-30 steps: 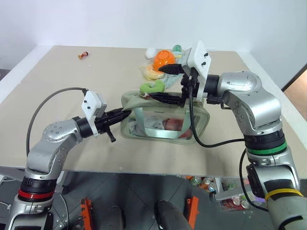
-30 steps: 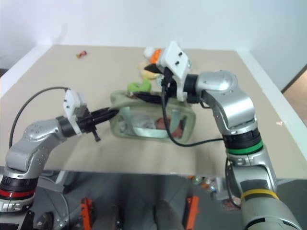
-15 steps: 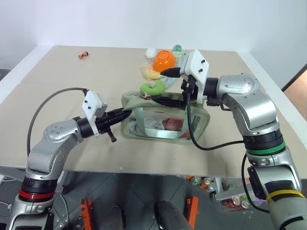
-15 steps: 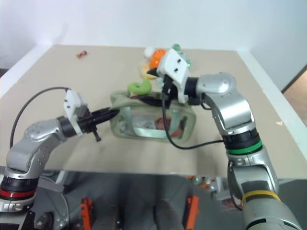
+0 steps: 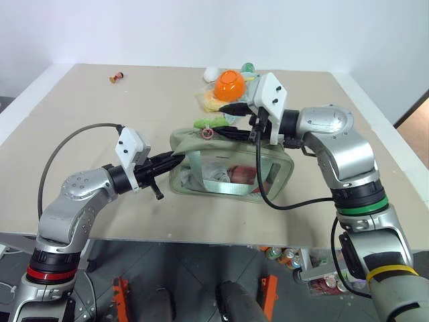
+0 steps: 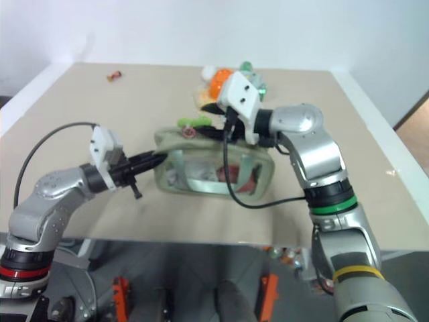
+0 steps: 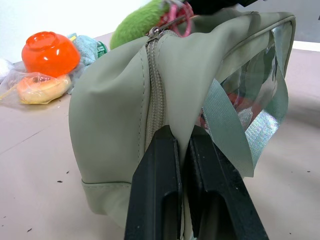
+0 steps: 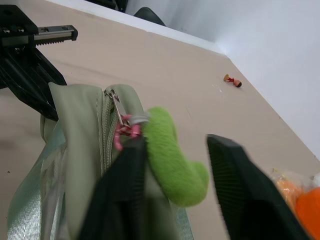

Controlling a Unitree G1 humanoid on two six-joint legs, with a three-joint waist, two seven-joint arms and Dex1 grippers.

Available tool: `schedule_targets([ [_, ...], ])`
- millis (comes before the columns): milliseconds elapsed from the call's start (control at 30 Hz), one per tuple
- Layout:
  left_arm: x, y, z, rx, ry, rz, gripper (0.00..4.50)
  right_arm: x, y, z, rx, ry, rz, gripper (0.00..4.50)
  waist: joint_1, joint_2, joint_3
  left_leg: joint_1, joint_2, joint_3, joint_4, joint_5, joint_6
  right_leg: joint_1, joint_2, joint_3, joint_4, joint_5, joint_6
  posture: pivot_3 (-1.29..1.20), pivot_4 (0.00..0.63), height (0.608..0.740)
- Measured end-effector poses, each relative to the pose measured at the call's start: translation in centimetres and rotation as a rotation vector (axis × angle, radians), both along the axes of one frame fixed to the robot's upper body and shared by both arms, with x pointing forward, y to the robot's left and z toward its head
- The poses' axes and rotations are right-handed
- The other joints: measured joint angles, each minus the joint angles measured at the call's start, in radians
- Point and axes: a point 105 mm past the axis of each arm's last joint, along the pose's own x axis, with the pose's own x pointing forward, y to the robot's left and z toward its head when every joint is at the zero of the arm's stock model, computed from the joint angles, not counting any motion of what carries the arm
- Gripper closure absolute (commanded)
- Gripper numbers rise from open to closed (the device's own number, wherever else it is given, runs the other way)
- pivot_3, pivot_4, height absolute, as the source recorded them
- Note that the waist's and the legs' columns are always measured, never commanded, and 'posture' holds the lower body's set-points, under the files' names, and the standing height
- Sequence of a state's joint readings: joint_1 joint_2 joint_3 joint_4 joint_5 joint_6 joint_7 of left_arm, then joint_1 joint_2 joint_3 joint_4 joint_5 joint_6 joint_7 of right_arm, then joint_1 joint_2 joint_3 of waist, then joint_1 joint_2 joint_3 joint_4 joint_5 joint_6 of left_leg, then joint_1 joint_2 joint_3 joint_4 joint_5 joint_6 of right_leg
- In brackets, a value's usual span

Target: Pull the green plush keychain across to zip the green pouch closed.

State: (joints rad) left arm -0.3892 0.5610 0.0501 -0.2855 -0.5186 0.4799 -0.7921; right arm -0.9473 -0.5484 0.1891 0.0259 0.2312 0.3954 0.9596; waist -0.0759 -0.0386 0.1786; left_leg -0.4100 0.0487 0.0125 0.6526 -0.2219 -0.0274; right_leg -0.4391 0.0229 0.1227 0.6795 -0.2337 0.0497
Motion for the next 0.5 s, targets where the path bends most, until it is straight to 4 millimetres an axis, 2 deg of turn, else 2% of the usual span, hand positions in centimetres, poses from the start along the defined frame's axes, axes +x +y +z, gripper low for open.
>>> schedule_targets([
  [67,-0.01,0.0,-0.01,0.0,0.0,0.0,4.5,-0.04,0.03,0.04,-0.001,-0.002,0.004,4.29,0.0,0.0,0.0,0.0,0.0,0.0,0.0,0.0,0.0,0.0,0.0,0.0,0.0,0.0,0.0,0.0,0.15,0.738],
  [100,-0.01,0.0,-0.01,0.0,0.001,0.0,4.5,-0.09,0.05,0.01,-0.003,-0.001,0.009,4.46,0.0,0.0,0.0,0.0,0.0,0.0,0.0,0.0,0.0,0.0,0.0,0.0,0.0,0.0,0.0,0.0,0.15,0.738],
  [433,-0.01,0.01,-0.01,0.001,-0.001,-0.001,4.5,-0.49,0.28,-0.21,0.002,0.044,0.044,4.46,0.0,0.0,0.0,0.0,0.0,0.0,0.0,0.0,0.0,0.0,0.0,0.0,0.0,0.0,0.0,0.0,0.15,0.738],
  [500,-0.01,0.01,-0.01,0.001,-0.001,-0.001,4.5,-0.49,0.35,0.14,0.064,0.104,0.047,3.95,0.0,0.0,0.0,0.0,0.0,0.0,0.0,0.0,0.0,0.0,0.0,0.0,0.0,0.0,0.0,0.0,0.15,0.738],
])
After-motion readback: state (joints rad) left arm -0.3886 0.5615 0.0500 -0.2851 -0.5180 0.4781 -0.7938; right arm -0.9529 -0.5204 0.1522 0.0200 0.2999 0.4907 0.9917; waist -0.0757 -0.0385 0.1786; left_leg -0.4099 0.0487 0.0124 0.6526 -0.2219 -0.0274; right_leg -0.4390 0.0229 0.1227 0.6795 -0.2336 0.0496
